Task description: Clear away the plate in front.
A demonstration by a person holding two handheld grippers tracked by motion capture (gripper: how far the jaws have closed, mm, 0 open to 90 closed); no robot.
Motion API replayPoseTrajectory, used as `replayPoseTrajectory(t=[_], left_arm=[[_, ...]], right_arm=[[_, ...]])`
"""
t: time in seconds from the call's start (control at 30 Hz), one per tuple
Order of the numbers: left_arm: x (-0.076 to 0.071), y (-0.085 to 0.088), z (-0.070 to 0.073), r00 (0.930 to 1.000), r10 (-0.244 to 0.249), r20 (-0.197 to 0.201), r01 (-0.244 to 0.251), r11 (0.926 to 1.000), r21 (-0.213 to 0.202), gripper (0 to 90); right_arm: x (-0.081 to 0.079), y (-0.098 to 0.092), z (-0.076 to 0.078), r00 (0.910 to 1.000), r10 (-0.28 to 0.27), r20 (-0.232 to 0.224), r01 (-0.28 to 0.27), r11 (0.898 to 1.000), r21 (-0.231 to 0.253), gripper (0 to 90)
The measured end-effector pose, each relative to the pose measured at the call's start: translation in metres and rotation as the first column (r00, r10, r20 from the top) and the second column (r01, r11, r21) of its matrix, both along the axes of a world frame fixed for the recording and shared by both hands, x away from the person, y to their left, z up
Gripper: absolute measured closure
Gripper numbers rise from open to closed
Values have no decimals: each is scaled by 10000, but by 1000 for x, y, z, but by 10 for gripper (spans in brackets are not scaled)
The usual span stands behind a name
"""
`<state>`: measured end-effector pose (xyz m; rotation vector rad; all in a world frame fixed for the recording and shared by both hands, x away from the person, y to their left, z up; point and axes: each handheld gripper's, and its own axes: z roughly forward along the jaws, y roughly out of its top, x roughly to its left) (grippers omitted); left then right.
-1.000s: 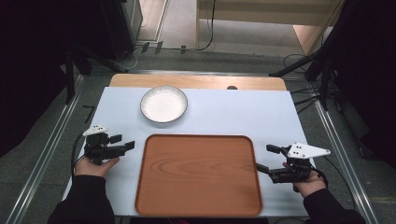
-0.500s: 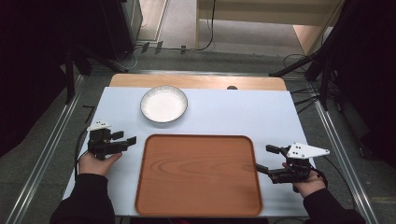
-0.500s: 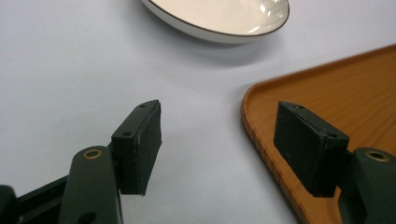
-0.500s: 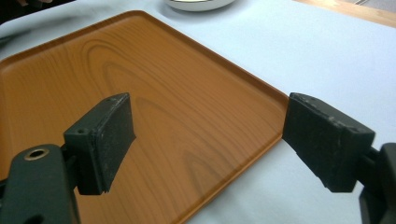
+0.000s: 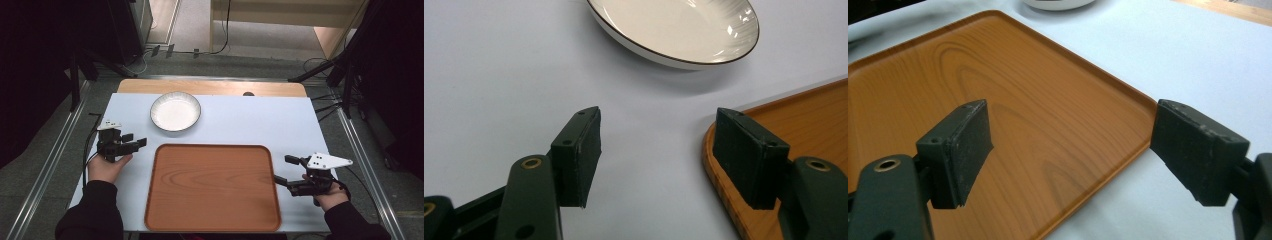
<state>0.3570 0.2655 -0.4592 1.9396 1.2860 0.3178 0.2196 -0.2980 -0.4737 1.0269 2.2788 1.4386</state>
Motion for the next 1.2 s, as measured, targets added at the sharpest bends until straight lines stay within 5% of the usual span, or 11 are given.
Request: replayPoseTrajectory(t=[0.47, 0.67, 0.97, 1.2], left_arm=[[29, -25, 13, 9998, -120, 157, 111, 9983, 575, 375], [44, -29, 21, 9995, -306, -76, 305, 9994, -160, 352], [62, -35, 26, 9999, -160, -42, 163, 9982, 573, 344], [79, -41, 22, 9998, -52, 169, 45, 9991, 420, 269]], right_arm=[[1, 2, 0, 9999, 121, -31, -121, 9999, -6, 172], [1, 1, 1, 9999, 75, -69, -75, 10000, 1, 172], [0, 2, 0, 10000, 84, -31, -84, 10000, 12, 172], [-1, 1, 0, 9999, 56, -92, -56, 10000, 15, 172]])
